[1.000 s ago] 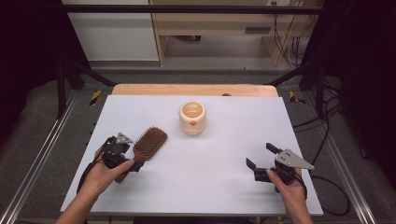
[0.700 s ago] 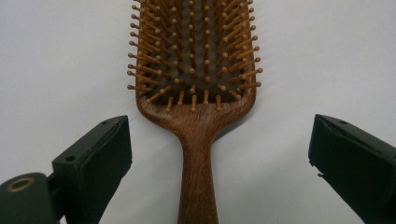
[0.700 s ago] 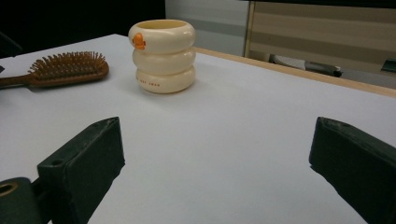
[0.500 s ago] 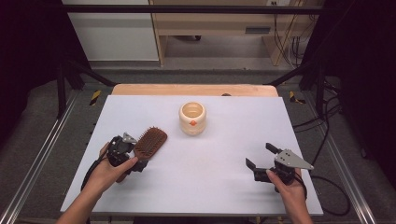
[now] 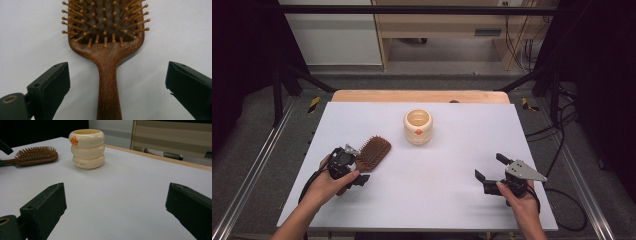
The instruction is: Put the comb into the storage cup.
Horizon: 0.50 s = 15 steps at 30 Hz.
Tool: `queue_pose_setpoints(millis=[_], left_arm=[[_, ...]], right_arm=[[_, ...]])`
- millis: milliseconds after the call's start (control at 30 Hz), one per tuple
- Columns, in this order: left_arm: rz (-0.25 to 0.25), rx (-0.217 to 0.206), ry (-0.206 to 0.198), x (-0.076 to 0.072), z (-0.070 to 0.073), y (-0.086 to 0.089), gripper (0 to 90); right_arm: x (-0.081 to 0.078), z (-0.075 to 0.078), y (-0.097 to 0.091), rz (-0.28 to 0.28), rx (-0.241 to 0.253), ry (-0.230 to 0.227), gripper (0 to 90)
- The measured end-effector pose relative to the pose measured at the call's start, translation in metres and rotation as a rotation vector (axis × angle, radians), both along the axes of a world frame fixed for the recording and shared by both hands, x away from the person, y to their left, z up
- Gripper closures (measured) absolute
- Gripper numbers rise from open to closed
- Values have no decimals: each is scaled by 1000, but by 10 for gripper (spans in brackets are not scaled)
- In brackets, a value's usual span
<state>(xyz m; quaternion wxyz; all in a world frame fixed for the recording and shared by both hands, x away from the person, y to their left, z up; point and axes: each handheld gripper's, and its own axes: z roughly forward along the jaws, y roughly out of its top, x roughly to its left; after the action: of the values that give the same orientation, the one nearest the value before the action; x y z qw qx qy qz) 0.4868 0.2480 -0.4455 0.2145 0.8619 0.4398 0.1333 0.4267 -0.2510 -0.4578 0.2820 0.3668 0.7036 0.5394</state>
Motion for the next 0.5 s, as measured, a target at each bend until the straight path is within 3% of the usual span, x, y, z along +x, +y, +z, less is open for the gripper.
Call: queue_pose_setpoints(millis=[500], left_arm=[[4, -1, 31, 2, -2, 6, 60]], right_arm=[[0, -1, 1, 1, -1, 3, 34]])
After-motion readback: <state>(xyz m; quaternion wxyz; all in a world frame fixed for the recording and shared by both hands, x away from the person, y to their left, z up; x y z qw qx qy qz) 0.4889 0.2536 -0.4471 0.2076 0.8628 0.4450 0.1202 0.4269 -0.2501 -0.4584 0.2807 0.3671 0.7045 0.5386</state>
